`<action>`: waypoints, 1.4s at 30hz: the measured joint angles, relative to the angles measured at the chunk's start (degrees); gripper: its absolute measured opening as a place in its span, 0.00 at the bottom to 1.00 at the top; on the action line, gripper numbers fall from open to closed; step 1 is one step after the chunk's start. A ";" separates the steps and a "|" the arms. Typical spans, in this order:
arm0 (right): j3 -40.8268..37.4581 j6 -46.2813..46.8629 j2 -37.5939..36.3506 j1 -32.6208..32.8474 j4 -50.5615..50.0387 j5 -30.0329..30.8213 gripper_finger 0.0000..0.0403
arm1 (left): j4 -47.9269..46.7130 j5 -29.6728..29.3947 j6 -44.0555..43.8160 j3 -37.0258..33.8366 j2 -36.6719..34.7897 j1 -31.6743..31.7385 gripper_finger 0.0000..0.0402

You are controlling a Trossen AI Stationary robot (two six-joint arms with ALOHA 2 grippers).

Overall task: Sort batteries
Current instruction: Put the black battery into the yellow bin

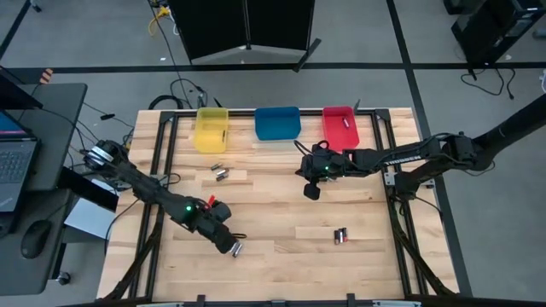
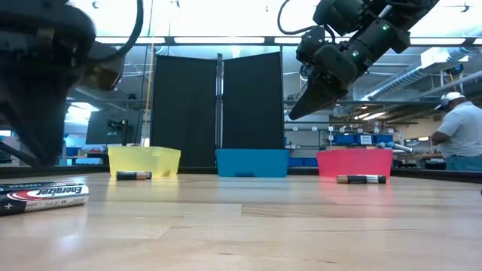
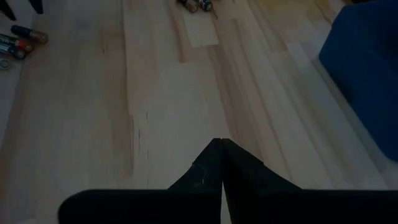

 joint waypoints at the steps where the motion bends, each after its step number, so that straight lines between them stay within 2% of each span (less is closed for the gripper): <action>1: 0.00 -0.04 0.00 0.00 0.02 0.00 0.04 | 0.63 0.03 -0.91 -0.62 0.00 -0.13 0.40; 8: 0.00 0.22 0.00 0.00 -0.02 0.00 0.05 | 6.39 0.26 -2.60 -2.72 0.03 -0.88 0.40; 15: 0.00 0.39 0.00 0.00 -0.01 0.00 0.04 | 5.84 2.20 -2.79 -2.78 3.48 -1.46 0.40; 26: 0.00 0.49 0.00 -0.02 0.00 0.04 0.04 | 5.37 0.32 -2.79 -2.52 5.75 -1.67 0.40; 35: 0.00 -1.16 0.00 -0.02 0.04 0.53 0.04 | 1.92 -2.52 8.41 -2.50 5.86 -2.06 0.40; 38: 0.00 -1.40 0.00 -0.02 0.11 2.27 0.04 | 0.95 -3.82 10.61 -2.56 5.86 -1.52 0.36; 42: 0.00 -1.50 0.00 -0.02 0.13 3.02 0.05 | -0.48 -5.02 13.96 -2.22 5.86 -1.13 0.22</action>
